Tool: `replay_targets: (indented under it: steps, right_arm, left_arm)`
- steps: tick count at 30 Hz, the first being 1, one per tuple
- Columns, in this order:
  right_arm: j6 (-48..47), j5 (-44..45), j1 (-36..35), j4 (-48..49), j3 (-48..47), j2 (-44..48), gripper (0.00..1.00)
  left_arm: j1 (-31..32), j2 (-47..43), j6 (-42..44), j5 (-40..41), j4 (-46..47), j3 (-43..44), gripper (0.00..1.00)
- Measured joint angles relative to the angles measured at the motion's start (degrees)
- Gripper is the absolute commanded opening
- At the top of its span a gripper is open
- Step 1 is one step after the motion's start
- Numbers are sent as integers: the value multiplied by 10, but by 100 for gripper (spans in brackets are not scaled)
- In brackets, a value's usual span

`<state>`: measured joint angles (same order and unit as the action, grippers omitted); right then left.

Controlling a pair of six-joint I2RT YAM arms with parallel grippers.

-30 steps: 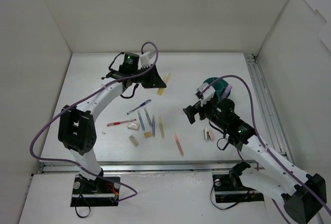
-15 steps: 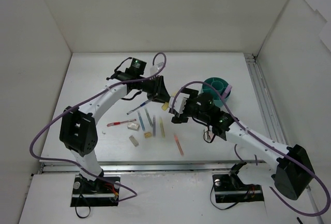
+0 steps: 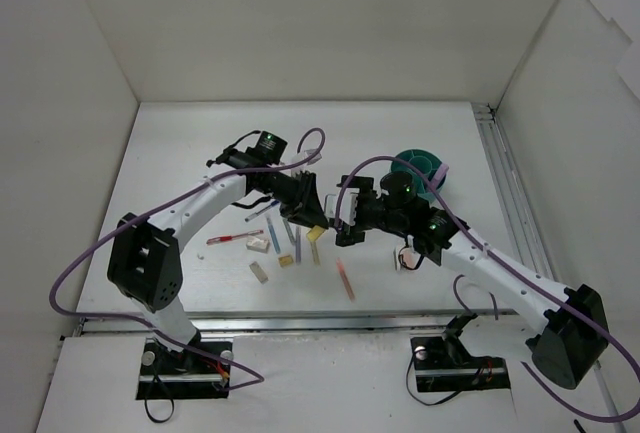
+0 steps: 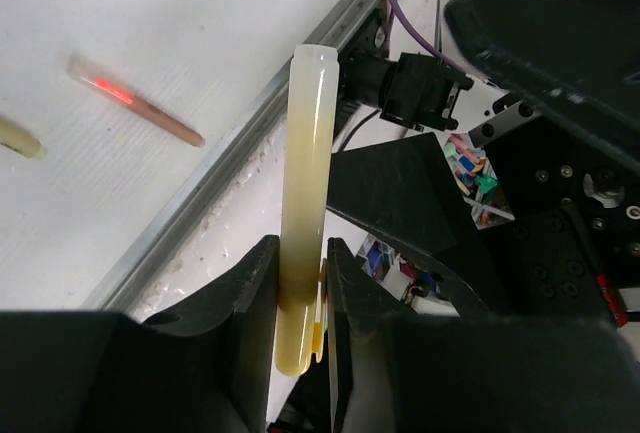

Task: Sort the stationery into containers
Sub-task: Place the pen in the storage box.

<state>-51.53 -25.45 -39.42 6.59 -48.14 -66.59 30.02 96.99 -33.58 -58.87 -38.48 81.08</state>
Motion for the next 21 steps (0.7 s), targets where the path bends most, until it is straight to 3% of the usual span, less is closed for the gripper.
replay_targets:
  steps: [7, 17, 18, 21]
  right_arm:
    - [0, -46, -3, -27, -3, -5, 82]
    - [-5, -81, -21, -59, -20, -49, 38]
    - [-6, -81, -23, -60, -20, -51, 29]
    - [-9, -84, -24, -78, -20, -51, 13]
  left_arm:
    - [5, 16, 4, -21, -25, 4, 0]
    - [12, 34, 24, -24, -57, 38, 0]
    - [12, 34, 26, -20, -61, 40, 0]
    - [12, 34, 33, -14, -68, 44, 0]
